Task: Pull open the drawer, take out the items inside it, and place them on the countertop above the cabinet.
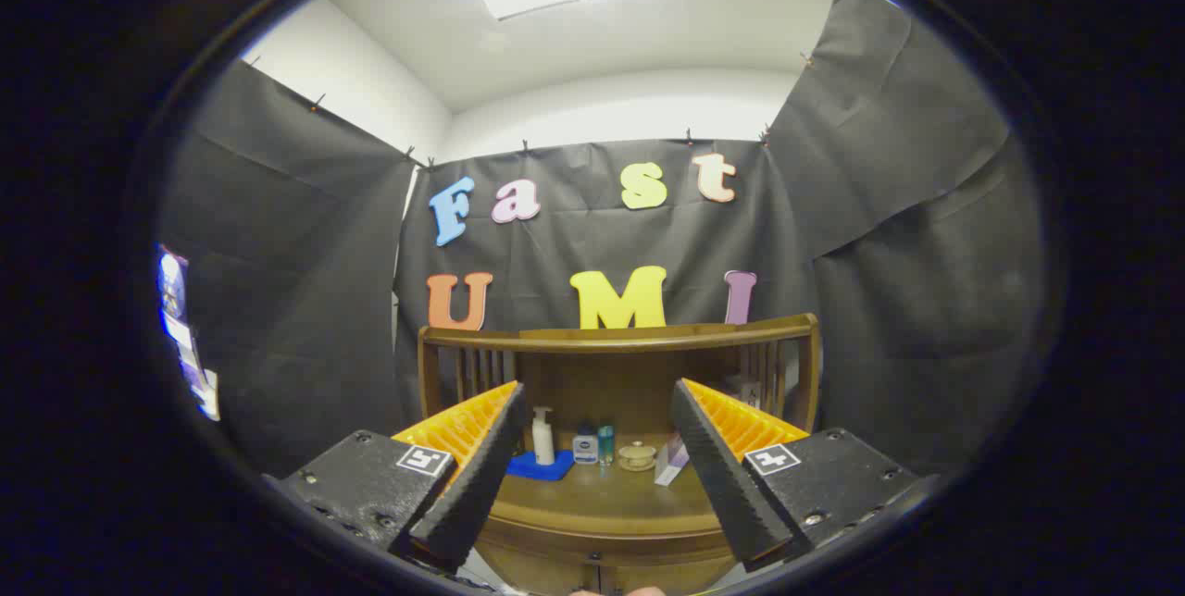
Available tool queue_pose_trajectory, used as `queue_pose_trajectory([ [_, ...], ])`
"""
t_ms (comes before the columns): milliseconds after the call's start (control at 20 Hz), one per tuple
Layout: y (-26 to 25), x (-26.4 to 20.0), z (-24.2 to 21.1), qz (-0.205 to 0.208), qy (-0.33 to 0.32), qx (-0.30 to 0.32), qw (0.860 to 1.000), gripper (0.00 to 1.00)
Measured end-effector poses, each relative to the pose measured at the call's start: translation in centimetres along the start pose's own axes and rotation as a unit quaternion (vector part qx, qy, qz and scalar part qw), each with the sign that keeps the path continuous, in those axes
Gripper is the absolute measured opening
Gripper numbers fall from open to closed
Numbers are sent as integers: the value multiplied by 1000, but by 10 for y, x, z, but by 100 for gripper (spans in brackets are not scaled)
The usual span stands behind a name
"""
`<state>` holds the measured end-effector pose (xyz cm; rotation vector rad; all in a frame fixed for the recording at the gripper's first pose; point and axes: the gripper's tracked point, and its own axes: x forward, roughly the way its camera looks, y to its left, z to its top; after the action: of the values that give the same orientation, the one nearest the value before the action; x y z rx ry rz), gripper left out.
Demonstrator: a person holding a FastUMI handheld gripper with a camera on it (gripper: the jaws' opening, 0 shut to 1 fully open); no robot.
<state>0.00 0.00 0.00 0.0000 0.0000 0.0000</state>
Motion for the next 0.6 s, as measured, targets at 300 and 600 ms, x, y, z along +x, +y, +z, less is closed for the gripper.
queue_pose_trajectory([
  [300, -2, -8, 4, -2, -31, 6, 1000, 100],
  [600, 5, 3, -21, 7, -15, 2, 1000, 100],
])
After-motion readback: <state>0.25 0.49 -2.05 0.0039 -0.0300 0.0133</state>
